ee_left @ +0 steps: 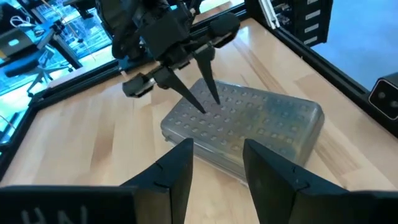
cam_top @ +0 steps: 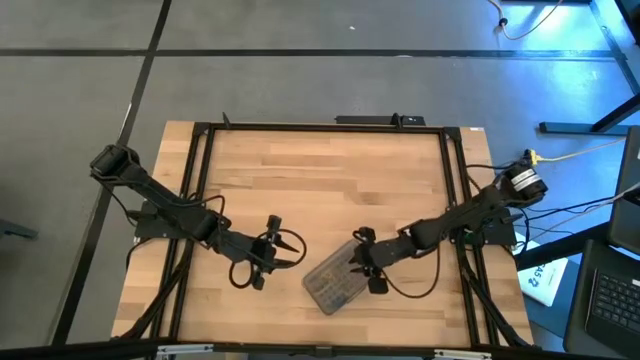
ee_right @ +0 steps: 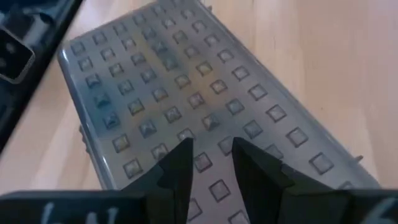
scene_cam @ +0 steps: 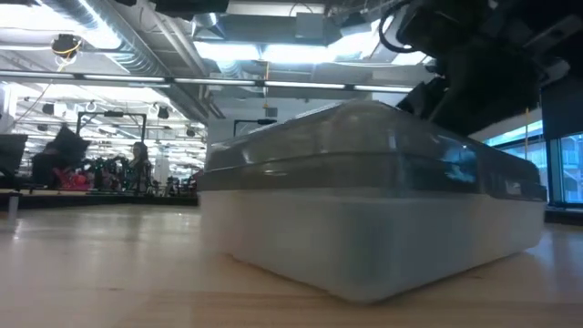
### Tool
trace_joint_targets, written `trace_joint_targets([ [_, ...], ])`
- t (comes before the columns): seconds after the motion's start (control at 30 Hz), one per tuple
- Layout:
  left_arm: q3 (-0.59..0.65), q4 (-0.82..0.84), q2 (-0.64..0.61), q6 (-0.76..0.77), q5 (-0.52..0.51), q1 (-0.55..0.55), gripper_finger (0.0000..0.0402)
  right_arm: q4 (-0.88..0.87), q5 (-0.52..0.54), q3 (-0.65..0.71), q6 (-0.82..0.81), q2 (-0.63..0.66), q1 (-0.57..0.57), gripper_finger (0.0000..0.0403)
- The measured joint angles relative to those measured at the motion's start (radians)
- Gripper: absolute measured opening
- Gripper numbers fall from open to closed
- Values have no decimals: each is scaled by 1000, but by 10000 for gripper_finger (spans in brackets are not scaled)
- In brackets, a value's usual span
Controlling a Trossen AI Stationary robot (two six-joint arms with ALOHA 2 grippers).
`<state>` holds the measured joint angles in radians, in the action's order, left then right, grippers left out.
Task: Pack school essentials
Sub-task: Move the transparent supply box from the bottom to the center of the table
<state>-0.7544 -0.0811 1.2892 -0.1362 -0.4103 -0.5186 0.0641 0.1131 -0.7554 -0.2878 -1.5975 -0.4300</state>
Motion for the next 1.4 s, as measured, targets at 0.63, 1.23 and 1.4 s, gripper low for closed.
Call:
trace_joint_targets([
  [0.63,0,54,0,42,-1,0,135,78,213,-33,-51,-115,164,118],
  [1.23,0,169,1,193,-71,9,135,-49,343,-186,46,-99,357,118],
  [1.4,8,172,46,279,-78,53,135,-387,516,-302,-22,-79,347,118],
])
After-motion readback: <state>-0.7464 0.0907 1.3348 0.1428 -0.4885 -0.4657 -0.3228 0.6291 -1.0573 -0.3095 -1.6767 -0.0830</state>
